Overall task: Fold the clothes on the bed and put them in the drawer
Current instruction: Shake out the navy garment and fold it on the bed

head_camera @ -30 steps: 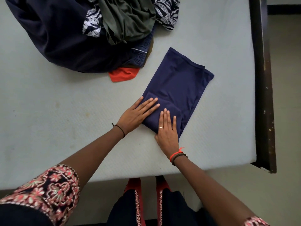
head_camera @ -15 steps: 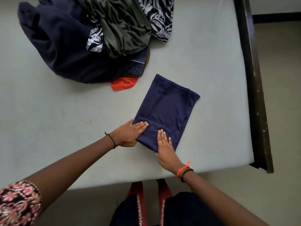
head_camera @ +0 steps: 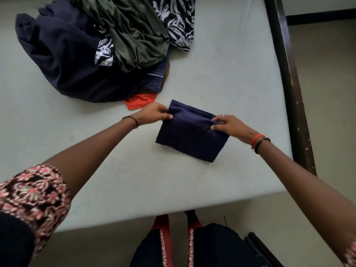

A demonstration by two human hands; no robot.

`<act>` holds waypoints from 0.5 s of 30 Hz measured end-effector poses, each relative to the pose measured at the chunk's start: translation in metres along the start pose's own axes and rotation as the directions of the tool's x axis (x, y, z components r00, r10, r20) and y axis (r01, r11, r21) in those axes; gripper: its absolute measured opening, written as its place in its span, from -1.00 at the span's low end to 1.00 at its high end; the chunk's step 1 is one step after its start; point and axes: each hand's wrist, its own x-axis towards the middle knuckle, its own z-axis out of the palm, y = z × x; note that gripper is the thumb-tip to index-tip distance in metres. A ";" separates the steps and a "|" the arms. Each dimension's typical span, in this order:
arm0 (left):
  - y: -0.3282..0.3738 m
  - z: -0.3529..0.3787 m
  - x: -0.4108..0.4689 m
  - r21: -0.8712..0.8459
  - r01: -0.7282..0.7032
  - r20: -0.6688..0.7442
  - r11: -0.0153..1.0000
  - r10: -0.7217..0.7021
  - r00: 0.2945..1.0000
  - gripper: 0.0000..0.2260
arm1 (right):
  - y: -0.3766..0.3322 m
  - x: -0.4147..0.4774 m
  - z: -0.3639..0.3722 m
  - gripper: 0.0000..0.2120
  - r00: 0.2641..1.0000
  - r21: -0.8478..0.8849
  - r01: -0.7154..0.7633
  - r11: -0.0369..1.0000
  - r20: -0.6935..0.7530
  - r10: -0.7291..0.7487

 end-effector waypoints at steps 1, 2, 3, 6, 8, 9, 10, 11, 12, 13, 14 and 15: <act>0.000 0.001 0.011 0.030 0.009 -0.048 1.000 -0.008 0.999 -0.80 | 0.001 0.011 -0.005 -0.83 1.000 0.004 0.006 1.000 -0.021 -0.005; -0.001 0.005 0.023 0.054 0.019 -0.092 0.998 -0.014 0.996 -0.78 | 0.004 0.021 -0.010 -0.84 0.999 -0.012 0.005 1.000 -0.044 -0.006; -0.002 0.008 0.032 0.066 0.028 -0.139 0.997 -0.018 0.990 -0.78 | 0.007 0.031 -0.013 -0.84 0.997 -0.046 0.002 0.999 -0.076 -0.006; -0.007 0.019 0.044 -0.010 0.077 -0.273 0.997 -0.076 0.959 -0.79 | 0.014 0.051 -0.017 -0.78 0.966 -0.137 -0.007 0.991 -0.256 -0.029; -0.015 0.031 0.040 -0.209 0.112 -0.436 0.972 -0.195 0.879 -0.76 | 0.015 0.055 -0.016 -0.77 0.924 -0.160 0.017 0.987 -0.374 -0.077; -0.017 0.039 0.035 -0.354 0.120 -0.534 0.927 -0.306 0.788 -0.77 | 0.015 0.056 -0.015 -0.77 0.911 -0.165 0.035 0.986 -0.401 -0.100; -0.018 0.050 0.027 -0.518 0.107 -0.600 0.849 -0.449 0.662 -0.80 | 0.016 0.056 -0.013 -0.75 0.909 -0.170 0.052 0.984 -0.401 -0.117; -0.016 0.063 0.017 -0.664 0.077 -0.603 0.744 -0.594 0.533 -0.78 | 0.016 0.056 -0.010 -0.71 0.917 -0.177 0.059 0.982 -0.378 -0.123; -0.012 0.079 0.007 -0.778 0.072 -0.534 0.624 -0.717 0.449 -0.70 | 0.015 0.056 -0.008 -0.66 0.933 -0.187 0.058 0.981 -0.341 -0.120; -0.008 0.098 -0.003 -0.853 0.072 -0.444 0.517 -0.791 0.421 -0.64 | 0.014 0.055 -0.006 -0.59 0.951 -0.198 0.049 0.979 -0.290 -0.106; -0.004 0.118 -0.012 -0.905 0.092 -0.338 0.415 -0.835 0.435 -0.64 | 0.014 0.056 -0.004 -0.53 0.968 -0.214 0.040 0.976 -0.235 -0.092; -0.001 0.137 -0.020 -0.941 0.139 -0.210 0.308 -0.855 0.474 -0.63 | 0.014 0.057 -0.003 -0.47 0.979 -0.248 0.042 0.968 -0.183 -0.089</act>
